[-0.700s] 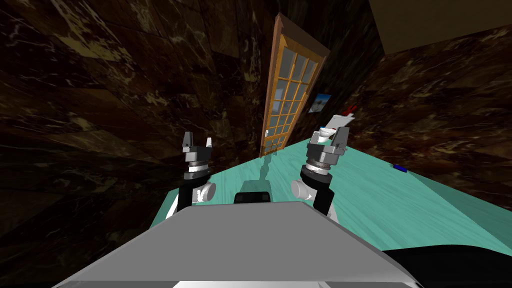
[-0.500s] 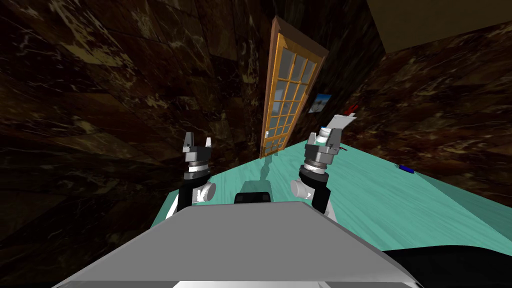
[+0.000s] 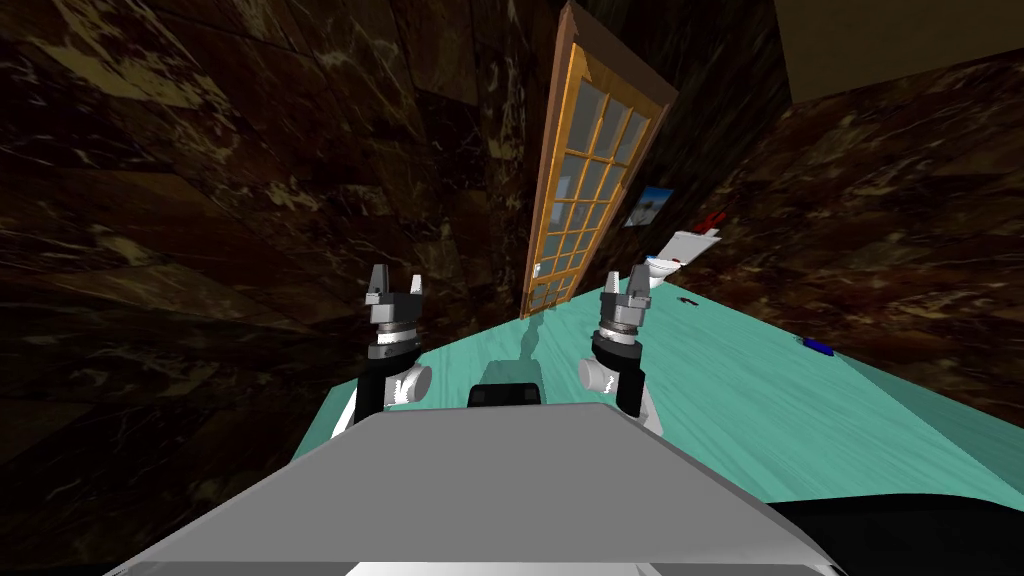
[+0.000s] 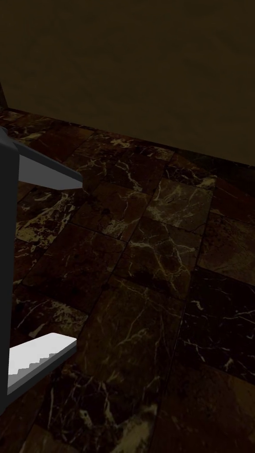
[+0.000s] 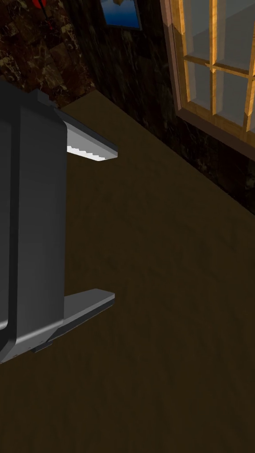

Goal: Pull the door open

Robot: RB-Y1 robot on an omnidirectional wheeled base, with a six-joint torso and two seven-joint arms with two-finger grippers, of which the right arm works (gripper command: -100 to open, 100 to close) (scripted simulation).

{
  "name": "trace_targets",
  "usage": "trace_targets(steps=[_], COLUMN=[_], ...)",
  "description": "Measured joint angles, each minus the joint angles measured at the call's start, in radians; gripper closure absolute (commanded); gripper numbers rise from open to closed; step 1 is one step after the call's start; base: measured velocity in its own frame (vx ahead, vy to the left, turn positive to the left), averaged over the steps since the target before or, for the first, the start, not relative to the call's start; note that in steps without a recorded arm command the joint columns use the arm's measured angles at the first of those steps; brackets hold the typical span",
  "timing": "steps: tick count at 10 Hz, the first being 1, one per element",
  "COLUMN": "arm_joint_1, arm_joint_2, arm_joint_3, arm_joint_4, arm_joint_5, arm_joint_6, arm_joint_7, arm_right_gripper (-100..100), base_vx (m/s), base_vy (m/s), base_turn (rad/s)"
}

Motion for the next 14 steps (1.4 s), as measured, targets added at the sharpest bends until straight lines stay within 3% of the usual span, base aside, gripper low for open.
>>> trace_targets(steps=[4,6,14], arm_joint_1=[-0.018,-0.043,-0.099], arm_joint_2=[-0.015,-0.029,-0.075], arm_joint_3=[0.003,-0.007,-0.027], arm_joint_4=[0.084,0.138,0.365], arm_joint_5=[0.029,0.04,0.102], arm_joint_6=[-0.024,-0.03,-0.087], arm_joint_7=[0.05,0.075,0.194], arm_right_gripper=[-100,-100,-100], base_vx=[0.087,0.103,0.096], base_vy=[-0.028,-0.028,-0.036], base_turn=[0.029,0.022,0.034])
